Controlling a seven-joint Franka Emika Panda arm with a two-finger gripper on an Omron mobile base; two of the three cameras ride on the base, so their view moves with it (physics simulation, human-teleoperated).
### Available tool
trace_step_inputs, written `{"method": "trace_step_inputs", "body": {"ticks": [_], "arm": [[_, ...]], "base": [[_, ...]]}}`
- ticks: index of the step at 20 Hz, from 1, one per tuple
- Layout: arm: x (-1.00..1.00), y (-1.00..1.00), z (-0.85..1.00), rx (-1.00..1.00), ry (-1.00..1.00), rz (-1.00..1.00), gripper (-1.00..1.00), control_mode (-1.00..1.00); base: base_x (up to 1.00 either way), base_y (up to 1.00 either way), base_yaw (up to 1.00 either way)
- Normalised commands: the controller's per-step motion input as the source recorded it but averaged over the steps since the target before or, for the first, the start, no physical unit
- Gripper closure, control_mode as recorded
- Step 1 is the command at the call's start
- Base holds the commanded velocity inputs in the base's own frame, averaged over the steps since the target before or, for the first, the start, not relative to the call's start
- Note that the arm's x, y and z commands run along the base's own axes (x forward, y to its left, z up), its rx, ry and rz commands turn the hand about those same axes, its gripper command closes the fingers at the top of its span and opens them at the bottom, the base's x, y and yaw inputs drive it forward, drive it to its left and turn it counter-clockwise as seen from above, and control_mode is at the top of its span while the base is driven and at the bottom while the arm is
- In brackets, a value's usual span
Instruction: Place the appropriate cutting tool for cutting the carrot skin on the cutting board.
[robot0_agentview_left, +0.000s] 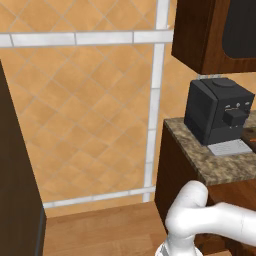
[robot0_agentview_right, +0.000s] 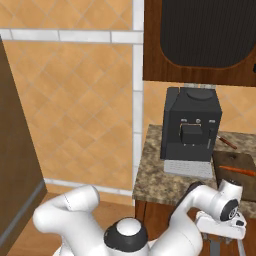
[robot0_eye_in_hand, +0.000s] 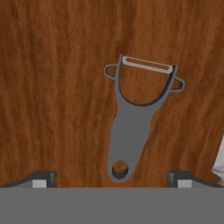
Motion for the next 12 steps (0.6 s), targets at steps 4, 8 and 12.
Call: {"method": "trace_step_inputs", "body": {"ticks": [4,8,12], "arm": [[0.10,-0.01,-0.53,0.00,-0.07,0.00,-1.00,-1.00],[0.05,-0.03,-0.45,0.00,-0.07,0.00,-1.00,-1.00],[0.00,0.00,-0.55,0.00,-0.05,0.00,-1.00,-1.00]], "base": [[0.00,0.00,0.00],[0.00,0.00,0.00],[0.00,0.00,0.00]]}}
